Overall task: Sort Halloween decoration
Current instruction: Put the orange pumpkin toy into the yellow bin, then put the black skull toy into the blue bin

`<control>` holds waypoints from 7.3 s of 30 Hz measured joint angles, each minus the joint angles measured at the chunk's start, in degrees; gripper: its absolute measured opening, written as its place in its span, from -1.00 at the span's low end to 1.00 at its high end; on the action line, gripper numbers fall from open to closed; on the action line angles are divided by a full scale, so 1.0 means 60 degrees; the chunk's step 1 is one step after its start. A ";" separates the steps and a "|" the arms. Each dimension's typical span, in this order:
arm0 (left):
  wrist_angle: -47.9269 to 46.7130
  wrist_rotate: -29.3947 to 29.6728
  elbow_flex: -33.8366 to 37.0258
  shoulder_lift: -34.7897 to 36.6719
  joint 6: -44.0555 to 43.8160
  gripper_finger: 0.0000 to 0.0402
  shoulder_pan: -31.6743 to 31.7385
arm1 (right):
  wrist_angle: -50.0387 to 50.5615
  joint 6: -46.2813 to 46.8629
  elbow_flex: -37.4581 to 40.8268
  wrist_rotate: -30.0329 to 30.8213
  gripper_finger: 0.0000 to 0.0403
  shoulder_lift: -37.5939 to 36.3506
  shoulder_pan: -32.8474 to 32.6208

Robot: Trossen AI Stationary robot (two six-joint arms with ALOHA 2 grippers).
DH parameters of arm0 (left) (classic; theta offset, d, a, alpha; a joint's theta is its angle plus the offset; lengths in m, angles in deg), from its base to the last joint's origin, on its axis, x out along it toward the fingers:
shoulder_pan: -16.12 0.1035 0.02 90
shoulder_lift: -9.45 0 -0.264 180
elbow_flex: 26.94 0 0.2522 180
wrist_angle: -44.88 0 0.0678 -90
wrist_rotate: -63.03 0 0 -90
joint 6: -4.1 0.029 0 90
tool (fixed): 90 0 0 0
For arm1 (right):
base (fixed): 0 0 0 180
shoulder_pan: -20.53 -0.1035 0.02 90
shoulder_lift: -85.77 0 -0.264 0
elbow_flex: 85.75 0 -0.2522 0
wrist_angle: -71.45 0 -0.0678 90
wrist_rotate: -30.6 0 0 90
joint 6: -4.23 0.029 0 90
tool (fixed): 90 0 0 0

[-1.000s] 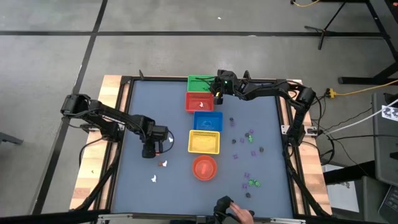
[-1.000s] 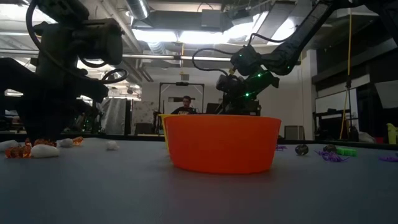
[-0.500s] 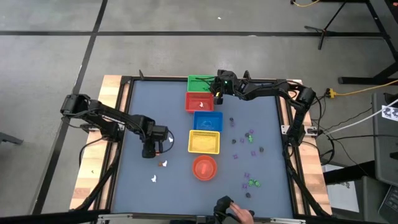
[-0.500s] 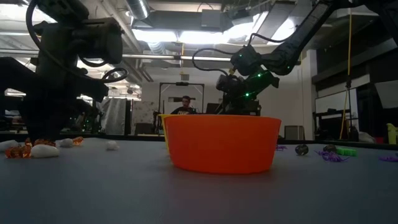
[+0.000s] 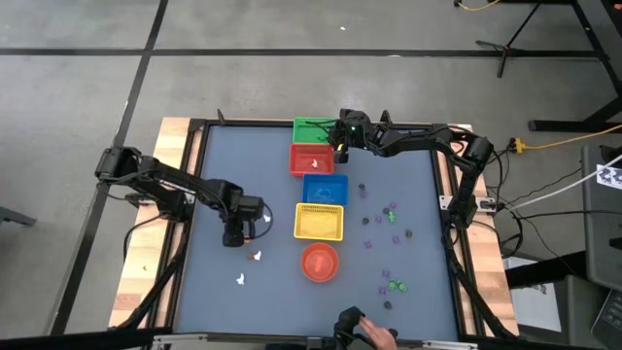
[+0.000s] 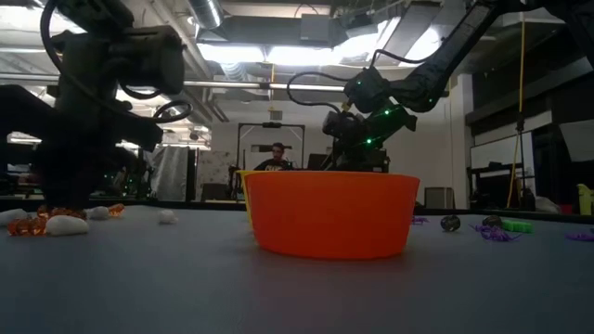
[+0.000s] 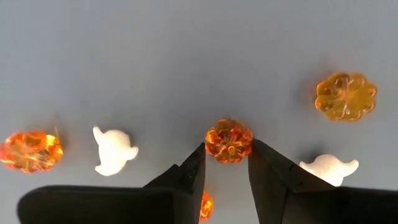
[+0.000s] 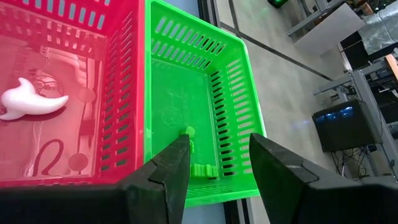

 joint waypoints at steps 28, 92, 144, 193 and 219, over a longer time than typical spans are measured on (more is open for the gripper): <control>0.3639 0.1511 -0.1181 0.0000 0.0076 -0.59 0.0004 | 0.0011 -0.0021 0.0007 0.0969 -0.18 -0.1446 -0.0008; 0.8052 0.0658 -0.1181 0.0076 0.2772 -0.20 0.2940 | 0.8871 0.4370 0.0000 -0.0453 -0.18 -0.5443 -0.2130; 0.8059 0.0658 -0.1181 0.0069 0.2776 -0.20 0.2616 | 0.6857 0.4568 0.1615 0.0162 -0.18 -0.2240 -0.2124; 0.8092 0.0658 -0.1181 0.0066 0.2772 -0.20 0.2616 | 0.6506 0.4834 0.2065 0.0007 -0.40 -0.2251 -0.2124; 0.8089 0.0658 -0.1181 0.0066 0.2769 -0.20 0.2616 | 0.9140 0.4754 -0.0091 0.0127 -0.66 -0.2240 -0.2124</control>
